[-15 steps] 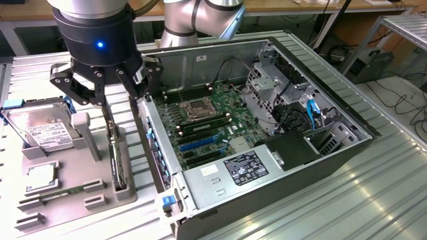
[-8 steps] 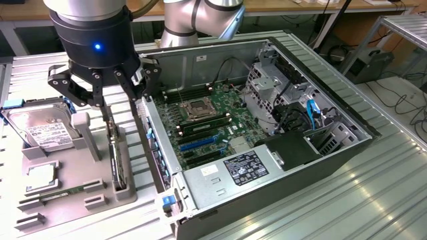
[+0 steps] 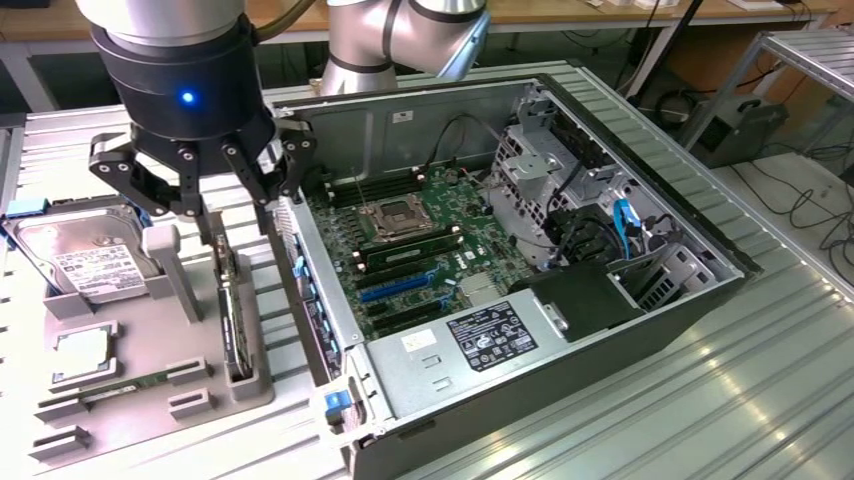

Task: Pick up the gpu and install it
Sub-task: 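Pick up the gpu and move the gpu toward the slot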

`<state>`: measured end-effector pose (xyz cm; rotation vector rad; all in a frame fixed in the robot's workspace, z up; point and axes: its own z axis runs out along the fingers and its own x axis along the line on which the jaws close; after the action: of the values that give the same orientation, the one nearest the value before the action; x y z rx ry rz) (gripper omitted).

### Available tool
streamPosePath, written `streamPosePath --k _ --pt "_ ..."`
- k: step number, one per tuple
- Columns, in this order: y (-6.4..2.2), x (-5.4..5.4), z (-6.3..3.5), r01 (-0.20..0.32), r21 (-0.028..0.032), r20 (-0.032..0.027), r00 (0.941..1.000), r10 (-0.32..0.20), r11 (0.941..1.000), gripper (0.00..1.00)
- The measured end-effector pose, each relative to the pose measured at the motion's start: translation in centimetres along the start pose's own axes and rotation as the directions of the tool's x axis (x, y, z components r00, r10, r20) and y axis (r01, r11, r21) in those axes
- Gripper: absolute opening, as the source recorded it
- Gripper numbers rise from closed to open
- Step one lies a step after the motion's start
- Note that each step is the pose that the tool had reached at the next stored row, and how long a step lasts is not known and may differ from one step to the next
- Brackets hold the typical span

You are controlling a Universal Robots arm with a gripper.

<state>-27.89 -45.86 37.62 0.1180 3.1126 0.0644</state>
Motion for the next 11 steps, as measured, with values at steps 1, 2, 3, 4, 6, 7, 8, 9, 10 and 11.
streamPosePath --k 1,2,3,4,6,7,8,9,10,11 --pt "0.00 0.06 0.02 0.000 -0.0001 0.0000 1.0000 0.000 1.0000 0.48" --pt "-0.01 0.12 0.03 0.000 -0.0001 0.0001 1.0000 0.000 1.0000 0.48" --pt "-0.01 0.19 0.05 0.000 0.0000 0.0001 1.0000 0.000 1.0000 0.48" --pt "-0.02 0.26 0.07 0.000 -0.0001 0.0001 1.0000 0.000 1.0000 0.48" --pt "-0.04 0.48 0.11 0.000 0.0000 0.0001 1.0000 0.000 1.0000 0.48" --pt "-0.05 0.57 0.14 0.000 -0.0001 0.0000 1.0000 0.000 1.0000 0.48" --pt "-0.06 0.75 0.19 0.000 -0.0001 0.0001 1.0000 0.000 1.0000 0.48" --pt "-0.07 0.83 0.22 0.000 -0.0001 0.0001 1.0000 0.000 1.0000 0.48" --pt "-0.08 0.91 0.26 0.000 -0.0002 0.0002 1.0000 0.000 1.0000 0.48" --pt "-0.08 0.98 0.30 0.000 -0.0003 0.0003 1.0000 0.000 1.0000 0.48"
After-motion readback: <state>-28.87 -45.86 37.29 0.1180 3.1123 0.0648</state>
